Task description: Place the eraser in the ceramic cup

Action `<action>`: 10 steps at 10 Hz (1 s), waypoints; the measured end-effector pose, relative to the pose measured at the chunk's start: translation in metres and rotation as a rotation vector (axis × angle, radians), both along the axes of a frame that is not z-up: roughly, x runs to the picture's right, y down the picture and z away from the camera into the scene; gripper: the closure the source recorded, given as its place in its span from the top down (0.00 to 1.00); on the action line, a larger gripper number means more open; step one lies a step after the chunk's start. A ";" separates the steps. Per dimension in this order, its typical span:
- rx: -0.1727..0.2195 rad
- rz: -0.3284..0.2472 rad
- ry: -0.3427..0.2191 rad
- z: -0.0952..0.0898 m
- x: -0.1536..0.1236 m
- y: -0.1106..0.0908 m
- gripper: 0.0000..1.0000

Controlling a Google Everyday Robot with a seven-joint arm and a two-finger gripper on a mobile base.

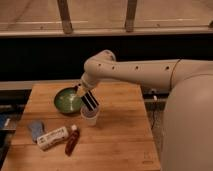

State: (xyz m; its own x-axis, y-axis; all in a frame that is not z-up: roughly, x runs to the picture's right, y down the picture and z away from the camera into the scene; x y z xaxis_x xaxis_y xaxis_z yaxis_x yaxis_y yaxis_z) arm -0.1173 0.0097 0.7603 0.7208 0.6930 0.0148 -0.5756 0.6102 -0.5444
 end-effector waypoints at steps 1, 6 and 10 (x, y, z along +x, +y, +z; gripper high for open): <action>-0.006 0.001 -0.007 0.000 -0.003 0.002 0.00; -0.045 0.014 -0.026 0.007 -0.012 0.017 0.00; -0.067 0.032 -0.032 0.014 -0.009 0.025 0.00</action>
State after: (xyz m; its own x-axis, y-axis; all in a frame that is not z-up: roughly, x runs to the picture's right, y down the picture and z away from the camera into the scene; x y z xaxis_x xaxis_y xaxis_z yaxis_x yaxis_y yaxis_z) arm -0.1266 0.0351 0.7748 0.6978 0.7162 -0.0092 -0.5758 0.5533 -0.6019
